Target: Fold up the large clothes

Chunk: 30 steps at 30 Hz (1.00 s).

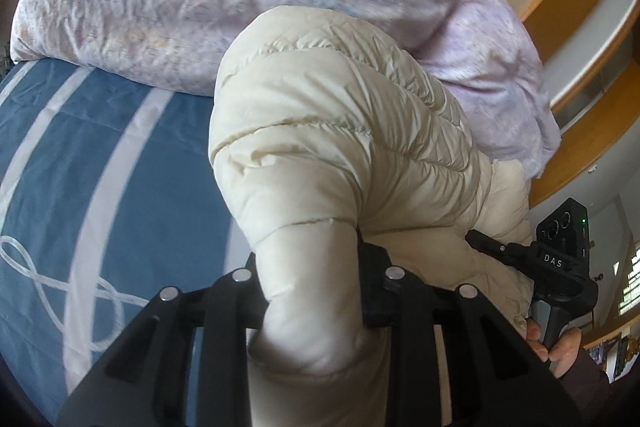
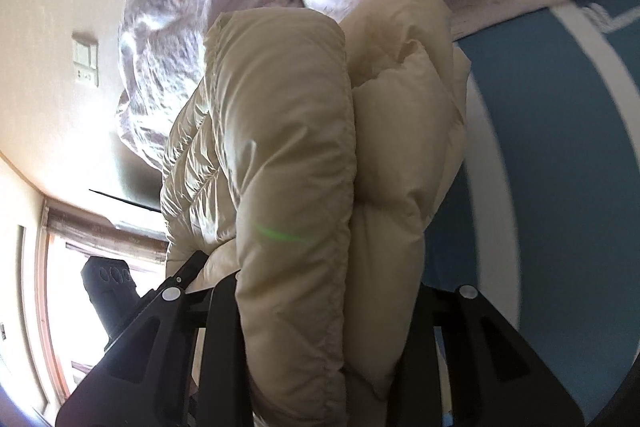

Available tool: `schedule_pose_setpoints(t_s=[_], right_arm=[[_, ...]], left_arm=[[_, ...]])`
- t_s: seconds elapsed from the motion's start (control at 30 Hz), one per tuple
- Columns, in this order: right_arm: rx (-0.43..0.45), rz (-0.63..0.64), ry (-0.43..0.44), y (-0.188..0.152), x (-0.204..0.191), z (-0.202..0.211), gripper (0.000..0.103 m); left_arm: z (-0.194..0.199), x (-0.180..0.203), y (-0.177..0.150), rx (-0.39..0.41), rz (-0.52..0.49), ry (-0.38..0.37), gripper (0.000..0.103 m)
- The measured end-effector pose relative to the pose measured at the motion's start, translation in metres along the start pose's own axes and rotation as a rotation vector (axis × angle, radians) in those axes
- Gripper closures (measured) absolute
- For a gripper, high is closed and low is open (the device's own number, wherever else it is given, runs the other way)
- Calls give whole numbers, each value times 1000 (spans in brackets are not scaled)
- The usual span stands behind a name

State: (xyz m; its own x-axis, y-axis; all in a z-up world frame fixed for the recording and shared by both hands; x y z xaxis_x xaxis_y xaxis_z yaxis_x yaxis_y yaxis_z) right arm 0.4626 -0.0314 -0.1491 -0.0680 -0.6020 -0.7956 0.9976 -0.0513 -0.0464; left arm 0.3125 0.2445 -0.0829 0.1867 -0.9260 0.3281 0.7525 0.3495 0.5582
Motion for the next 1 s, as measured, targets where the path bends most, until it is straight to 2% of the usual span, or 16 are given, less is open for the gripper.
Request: schedule_pose_setpoints(t_s=[0.2, 0.47, 0.73, 0.83, 0.9, 1.0], right_arm=[[-30, 14, -26, 3, -5, -26, 75], [-38, 35, -64, 14, -19, -46, 75], [-45, 36, -98, 10, -23, -49, 71], [-39, 30, -119, 10, -24, -49, 64], [-21, 39, -154, 10, -25, -50, 49], [19, 61, -200, 11, -27, -45, 36]], left_arm=[[-5, -24, 0, -24, 10, 28, 74], [-9, -21, -13, -33, -90, 113, 72], [-20, -24, -18, -43, -98, 140, 68], [-22, -25, -17, -49, -97, 142, 65], [-23, -27, -18, -53, -93, 145, 62], [-23, -30, -18, -58, -85, 159, 53]])
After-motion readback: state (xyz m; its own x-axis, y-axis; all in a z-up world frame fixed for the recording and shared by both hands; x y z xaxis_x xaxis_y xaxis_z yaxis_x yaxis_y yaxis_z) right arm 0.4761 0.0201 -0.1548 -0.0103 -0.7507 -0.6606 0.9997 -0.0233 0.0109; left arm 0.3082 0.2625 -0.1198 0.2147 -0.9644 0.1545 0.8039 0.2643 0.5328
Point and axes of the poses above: each gripper's, at about its wrist camera, not at the fingertips, and z roughly against the way its jaws point, x to its right, y to its top, the point moved 3 cm from there along -z, roughly the way its jaws point, and after that the axes turned 14 degrees about -z, right-handed, at the moved point
